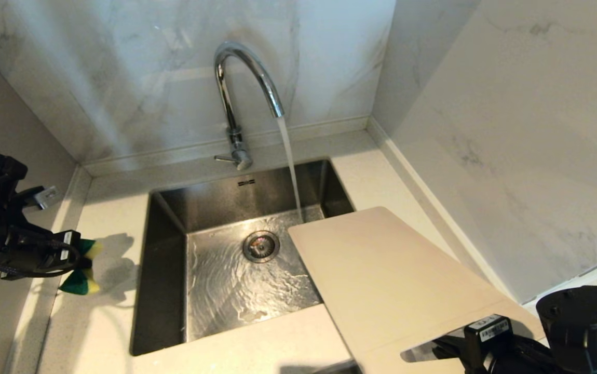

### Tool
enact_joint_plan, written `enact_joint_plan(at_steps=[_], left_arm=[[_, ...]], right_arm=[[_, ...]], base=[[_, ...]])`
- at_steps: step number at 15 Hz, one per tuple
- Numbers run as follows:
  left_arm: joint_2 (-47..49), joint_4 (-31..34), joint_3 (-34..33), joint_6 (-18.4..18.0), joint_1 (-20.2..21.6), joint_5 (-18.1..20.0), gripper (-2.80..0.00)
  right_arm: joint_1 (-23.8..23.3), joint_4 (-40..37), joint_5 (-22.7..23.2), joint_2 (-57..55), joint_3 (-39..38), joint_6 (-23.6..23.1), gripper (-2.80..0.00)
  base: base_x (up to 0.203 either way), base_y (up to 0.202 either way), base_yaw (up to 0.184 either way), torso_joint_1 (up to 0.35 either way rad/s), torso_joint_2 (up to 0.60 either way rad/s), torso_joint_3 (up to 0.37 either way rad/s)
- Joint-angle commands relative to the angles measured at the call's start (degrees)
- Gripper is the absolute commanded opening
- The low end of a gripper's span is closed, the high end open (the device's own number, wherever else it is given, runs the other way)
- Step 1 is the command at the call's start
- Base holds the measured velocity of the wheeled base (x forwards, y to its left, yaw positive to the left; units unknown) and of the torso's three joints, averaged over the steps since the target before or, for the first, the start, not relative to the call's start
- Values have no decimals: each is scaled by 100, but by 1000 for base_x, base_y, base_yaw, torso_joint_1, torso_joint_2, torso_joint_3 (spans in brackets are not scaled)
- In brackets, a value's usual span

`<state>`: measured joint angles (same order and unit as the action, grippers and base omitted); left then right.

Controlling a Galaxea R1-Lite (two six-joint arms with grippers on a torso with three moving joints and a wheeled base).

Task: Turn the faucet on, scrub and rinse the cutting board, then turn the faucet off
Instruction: Put down the cutting board

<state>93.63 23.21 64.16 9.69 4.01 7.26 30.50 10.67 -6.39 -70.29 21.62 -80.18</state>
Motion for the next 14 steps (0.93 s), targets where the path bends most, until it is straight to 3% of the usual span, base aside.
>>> enact_joint_plan(at_steps=[1, 8, 14], left_arm=[[113, -91, -17, 17, 3, 3, -280], [173, -142, -17, 114, -6, 24, -280], [201, -300, 26, 112, -6, 91, -280]], right_arm=[[-21, -101, 6, -84, -288, -28, -280], [-46, -107, 60, -619, -383, 17, -280], [-44, -74, 470, -1421, -167, 147, -280]], base=[[0, 0, 0, 0, 0, 0], [0, 0, 0, 0, 0, 0], [0, 0, 0, 0, 0, 0]])
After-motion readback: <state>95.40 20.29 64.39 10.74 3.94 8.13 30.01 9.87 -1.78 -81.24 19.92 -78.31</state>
